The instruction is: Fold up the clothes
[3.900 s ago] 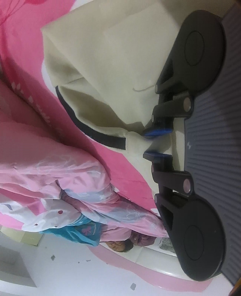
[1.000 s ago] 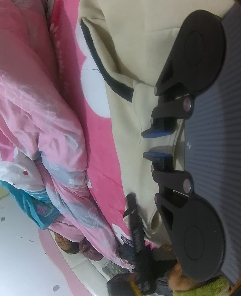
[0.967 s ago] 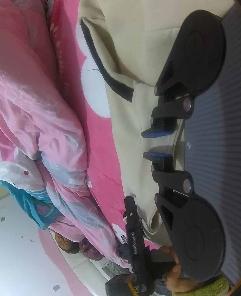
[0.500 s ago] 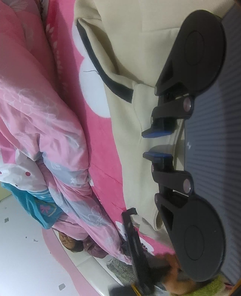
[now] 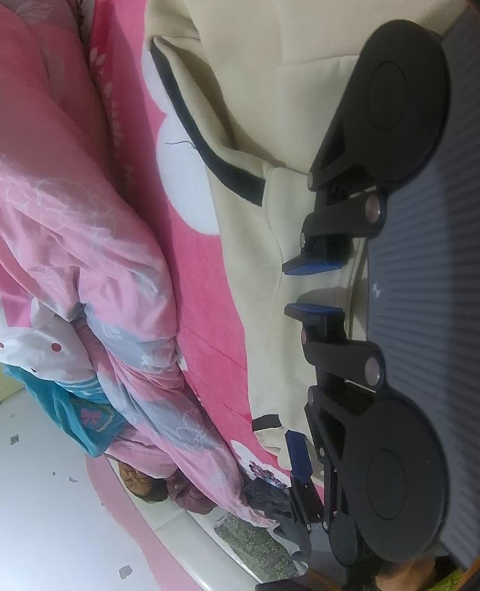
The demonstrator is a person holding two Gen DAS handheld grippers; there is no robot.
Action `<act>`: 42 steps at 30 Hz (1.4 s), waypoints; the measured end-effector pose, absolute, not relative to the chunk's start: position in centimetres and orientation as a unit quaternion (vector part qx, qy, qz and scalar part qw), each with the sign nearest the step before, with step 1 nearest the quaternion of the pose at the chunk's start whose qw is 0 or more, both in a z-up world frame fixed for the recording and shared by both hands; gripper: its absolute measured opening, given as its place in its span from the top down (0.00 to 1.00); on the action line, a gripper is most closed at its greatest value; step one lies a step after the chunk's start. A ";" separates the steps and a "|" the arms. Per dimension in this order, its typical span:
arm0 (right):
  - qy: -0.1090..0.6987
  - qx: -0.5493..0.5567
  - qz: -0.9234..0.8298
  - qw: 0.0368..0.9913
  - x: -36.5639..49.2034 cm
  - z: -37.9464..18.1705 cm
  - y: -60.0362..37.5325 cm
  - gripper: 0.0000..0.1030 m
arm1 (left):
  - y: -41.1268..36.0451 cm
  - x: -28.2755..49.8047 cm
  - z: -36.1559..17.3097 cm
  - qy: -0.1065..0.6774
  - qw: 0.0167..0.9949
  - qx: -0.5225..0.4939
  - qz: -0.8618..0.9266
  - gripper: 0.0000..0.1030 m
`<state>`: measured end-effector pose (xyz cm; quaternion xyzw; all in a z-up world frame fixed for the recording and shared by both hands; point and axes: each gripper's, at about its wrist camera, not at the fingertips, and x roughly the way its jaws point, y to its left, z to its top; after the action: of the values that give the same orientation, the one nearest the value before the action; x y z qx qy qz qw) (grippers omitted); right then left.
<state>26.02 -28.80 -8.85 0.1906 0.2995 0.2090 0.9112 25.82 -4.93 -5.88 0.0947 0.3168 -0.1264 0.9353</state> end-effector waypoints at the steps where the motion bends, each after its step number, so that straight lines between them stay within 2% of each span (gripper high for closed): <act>1: 0.299 0.191 0.209 0.911 26.0 -8.9 -28.8 0.85 | -5.1 25.9 -5.7 0.317 0.935 0.102 -0.123 0.38; 5: 0.298 0.191 0.209 0.911 26.0 -9.0 -28.7 0.85 | -6.1 25.3 -5.2 0.328 0.930 0.129 -0.100 0.38; 11: 0.301 0.133 0.178 0.927 25.0 -8.0 -26.9 0.84 | -5.1 21.6 -2.0 0.389 0.916 0.076 -0.064 0.38; 14: 0.317 0.112 0.165 0.927 22.9 -6.8 -26.8 0.82 | -3.6 17.7 -0.4 0.395 0.913 0.080 -0.056 0.38; 17: 0.332 0.146 0.140 0.921 18.9 -4.9 -28.3 0.75 | -1.3 13.1 1.4 0.386 0.918 0.078 -0.055 0.33; 23: 0.321 0.249 0.153 0.901 8.3 -1.4 -31.5 0.72 | 3.5 5.0 3.2 0.383 0.921 0.022 -0.059 0.30; 28: 0.307 0.243 0.165 0.905 -0.8 -1.0 -30.8 0.63 | 5.1 -0.6 1.9 0.396 0.914 -0.019 -0.079 0.28; 32: 0.313 0.167 0.140 0.924 -6.5 -3.1 -27.4 0.59 | 4.7 -3.7 -0.6 0.414 0.906 -0.021 -0.090 0.27; 35: 0.324 0.096 0.104 0.936 -9.1 -5.3 -25.3 0.55 | 4.7 -5.2 -2.6 0.427 0.900 -0.016 -0.088 0.25; 37: 0.303 0.059 0.089 0.947 -10.9 -5.9 -24.3 0.54 | 5.4 -5.9 -3.6 0.428 0.900 -0.022 -0.085 0.21; 42: 0.307 0.036 0.075 0.948 -12.5 -5.4 -24.0 0.52 | 7.6 -7.8 -4.1 0.416 0.905 -0.034 -0.084 0.20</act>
<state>-12.50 -24.01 -5.41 0.0355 0.3070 0.0746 0.9481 -7.79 7.56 -4.11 -0.0340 0.4165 -0.0844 0.9046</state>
